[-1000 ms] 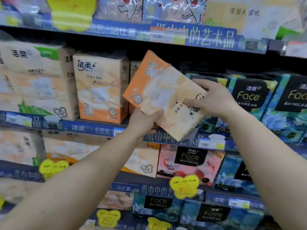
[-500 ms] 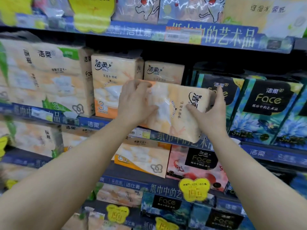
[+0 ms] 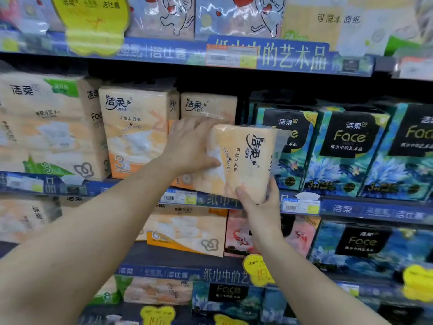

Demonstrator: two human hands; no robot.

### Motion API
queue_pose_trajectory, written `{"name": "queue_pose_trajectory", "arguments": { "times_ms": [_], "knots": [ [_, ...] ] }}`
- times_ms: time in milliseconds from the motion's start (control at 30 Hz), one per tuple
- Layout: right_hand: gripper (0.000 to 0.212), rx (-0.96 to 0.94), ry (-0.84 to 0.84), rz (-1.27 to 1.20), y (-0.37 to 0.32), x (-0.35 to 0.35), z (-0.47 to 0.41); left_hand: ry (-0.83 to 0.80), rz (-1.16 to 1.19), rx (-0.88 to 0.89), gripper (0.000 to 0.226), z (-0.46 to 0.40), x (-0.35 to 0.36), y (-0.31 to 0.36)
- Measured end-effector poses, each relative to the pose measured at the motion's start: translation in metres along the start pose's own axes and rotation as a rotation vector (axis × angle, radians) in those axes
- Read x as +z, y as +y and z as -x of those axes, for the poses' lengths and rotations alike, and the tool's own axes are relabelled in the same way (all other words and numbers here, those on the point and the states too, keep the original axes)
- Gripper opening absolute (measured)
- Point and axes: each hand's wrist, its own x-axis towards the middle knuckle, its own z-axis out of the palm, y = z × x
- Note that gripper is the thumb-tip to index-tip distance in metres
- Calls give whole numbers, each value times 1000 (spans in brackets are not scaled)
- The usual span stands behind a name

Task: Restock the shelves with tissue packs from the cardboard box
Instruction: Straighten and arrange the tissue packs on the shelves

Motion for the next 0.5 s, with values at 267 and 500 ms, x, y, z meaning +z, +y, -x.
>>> {"name": "queue_pose_trajectory", "arguments": {
  "times_ms": [267,500],
  "knots": [
    [78,-414,188,-31,-67,22,-18,336,423,-203,81,11,3,-2],
    [81,-438,20,-105,-81,42,-39,363,622,-394,70,19,21,-10]
  ]
}}
